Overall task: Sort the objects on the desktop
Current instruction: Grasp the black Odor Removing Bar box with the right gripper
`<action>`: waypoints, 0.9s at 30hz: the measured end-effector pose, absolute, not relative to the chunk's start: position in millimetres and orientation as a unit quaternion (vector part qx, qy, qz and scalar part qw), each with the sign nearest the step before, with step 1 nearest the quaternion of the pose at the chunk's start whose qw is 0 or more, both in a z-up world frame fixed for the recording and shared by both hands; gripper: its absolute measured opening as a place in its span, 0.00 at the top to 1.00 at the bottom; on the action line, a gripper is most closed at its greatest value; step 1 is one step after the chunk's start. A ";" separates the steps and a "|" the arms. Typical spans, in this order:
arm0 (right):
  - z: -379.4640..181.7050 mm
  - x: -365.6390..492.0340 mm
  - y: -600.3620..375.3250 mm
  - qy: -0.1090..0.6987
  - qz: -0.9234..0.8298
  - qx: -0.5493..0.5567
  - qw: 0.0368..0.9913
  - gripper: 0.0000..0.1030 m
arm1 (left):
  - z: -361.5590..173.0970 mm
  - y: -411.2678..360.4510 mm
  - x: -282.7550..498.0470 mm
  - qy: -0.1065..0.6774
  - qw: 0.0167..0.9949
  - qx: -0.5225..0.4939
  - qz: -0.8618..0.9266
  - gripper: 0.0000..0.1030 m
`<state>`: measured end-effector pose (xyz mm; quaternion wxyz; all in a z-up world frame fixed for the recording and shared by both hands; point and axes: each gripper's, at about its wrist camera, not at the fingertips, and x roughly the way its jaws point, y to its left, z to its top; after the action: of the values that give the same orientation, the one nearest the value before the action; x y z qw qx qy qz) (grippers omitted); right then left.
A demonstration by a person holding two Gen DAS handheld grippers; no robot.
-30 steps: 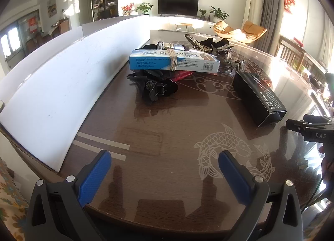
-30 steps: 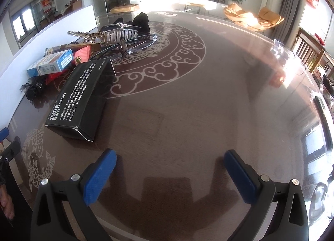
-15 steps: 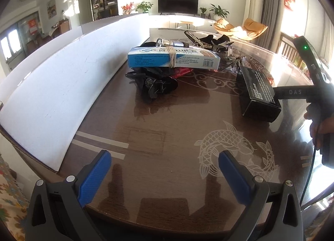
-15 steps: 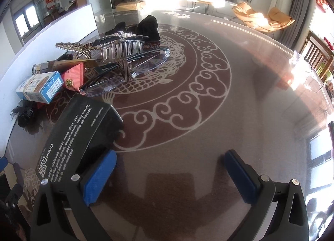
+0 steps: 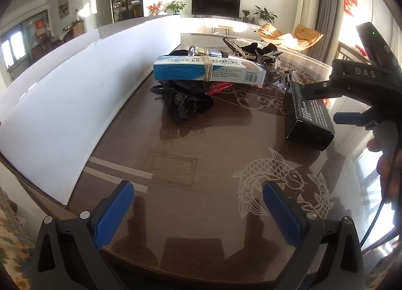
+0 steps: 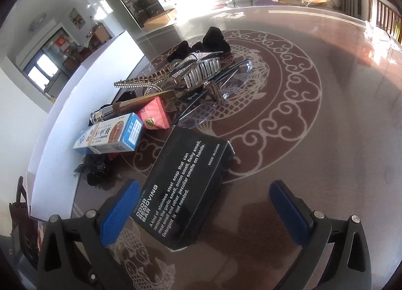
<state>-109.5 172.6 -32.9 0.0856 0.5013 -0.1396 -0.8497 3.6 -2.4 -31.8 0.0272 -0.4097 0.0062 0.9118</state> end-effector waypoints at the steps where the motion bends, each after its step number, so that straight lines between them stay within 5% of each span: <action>1: -35.7 -110.9 166.8 -0.138 -0.849 0.503 0.085 0.00 | -30.3 -2.6 5.8 0.011 0.025 -0.406 0.913 0.00; 17: -54.7 -117.4 95.4 0.054 -0.865 0.491 0.091 0.00 | -26.3 -17.1 6.4 -0.009 0.017 -0.403 0.915 0.00; 27: -52.6 -114.2 116.6 0.048 -0.875 0.474 0.080 0.00 | -29.3 -14.7 3.4 -0.008 0.020 -0.408 0.913 0.00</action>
<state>-114.2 116.6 -52.6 0.0800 0.4742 0.0475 -0.8755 3.4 -14.7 -29.3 0.0202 -0.4078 -0.0084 0.9128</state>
